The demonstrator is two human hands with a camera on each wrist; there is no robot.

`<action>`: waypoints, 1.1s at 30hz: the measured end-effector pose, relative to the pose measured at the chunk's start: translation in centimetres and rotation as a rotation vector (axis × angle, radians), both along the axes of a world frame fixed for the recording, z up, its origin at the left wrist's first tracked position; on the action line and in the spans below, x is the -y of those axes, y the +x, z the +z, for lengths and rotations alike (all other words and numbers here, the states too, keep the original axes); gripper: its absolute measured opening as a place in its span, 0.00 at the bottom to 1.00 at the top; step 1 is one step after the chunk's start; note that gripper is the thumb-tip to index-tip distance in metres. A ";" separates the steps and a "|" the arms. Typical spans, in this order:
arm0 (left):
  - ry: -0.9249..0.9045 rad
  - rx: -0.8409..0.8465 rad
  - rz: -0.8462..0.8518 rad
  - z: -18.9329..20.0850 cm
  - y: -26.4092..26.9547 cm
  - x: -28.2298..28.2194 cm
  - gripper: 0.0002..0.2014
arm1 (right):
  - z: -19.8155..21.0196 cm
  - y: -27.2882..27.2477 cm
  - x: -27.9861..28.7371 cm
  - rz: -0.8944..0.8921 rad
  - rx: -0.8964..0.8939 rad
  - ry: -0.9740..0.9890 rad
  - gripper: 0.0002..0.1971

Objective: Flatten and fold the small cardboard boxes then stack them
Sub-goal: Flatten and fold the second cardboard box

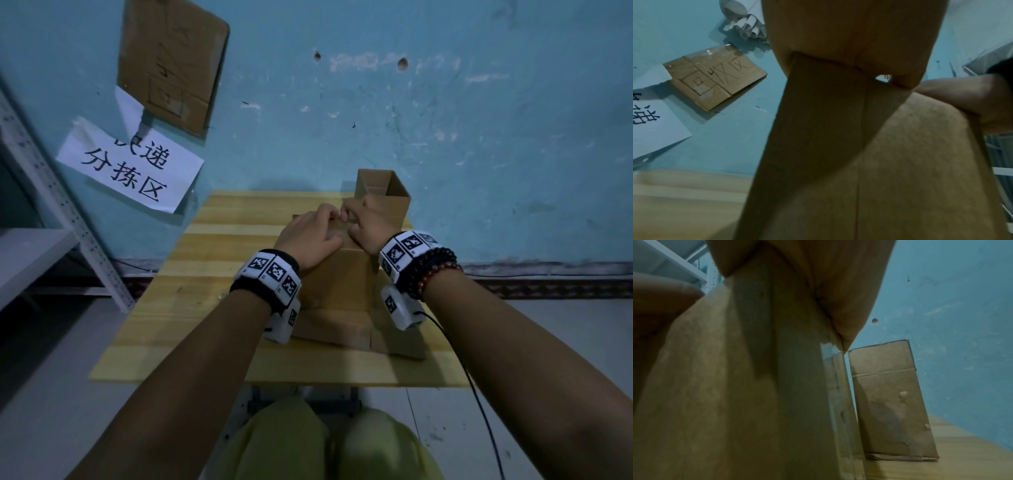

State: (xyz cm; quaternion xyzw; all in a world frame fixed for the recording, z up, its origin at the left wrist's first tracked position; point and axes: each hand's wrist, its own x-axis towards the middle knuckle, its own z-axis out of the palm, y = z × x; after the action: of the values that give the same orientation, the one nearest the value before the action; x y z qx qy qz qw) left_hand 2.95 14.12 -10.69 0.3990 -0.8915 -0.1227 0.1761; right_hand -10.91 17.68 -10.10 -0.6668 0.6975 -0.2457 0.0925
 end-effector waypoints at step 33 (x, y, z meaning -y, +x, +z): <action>0.021 -0.034 0.059 -0.2 -0.1 -0.1 0.26 | 0.3 0.0 -0.3 -0.019 -0.130 -0.060 0.15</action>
State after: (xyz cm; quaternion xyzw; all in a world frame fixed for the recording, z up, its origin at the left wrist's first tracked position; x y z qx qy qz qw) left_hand 2.80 14.18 -10.89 0.4248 -0.8749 -0.1337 0.1906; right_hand -10.95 18.00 -9.84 -0.6773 0.7005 -0.2233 0.0247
